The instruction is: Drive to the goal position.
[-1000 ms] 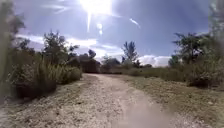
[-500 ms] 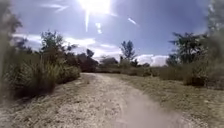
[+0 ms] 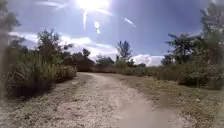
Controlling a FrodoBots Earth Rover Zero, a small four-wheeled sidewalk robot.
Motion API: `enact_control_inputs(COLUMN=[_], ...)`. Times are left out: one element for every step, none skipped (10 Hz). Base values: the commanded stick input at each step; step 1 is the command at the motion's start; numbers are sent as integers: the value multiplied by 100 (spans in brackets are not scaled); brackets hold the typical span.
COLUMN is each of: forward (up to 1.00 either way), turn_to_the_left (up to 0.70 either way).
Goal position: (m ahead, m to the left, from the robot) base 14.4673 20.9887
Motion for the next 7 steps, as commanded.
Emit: enact_control_inputs(forward=[0, 0, 0, 0, 38, 70, 70], turn_to_the_left=[0, 0, 0, 0, 0, 0, 0])
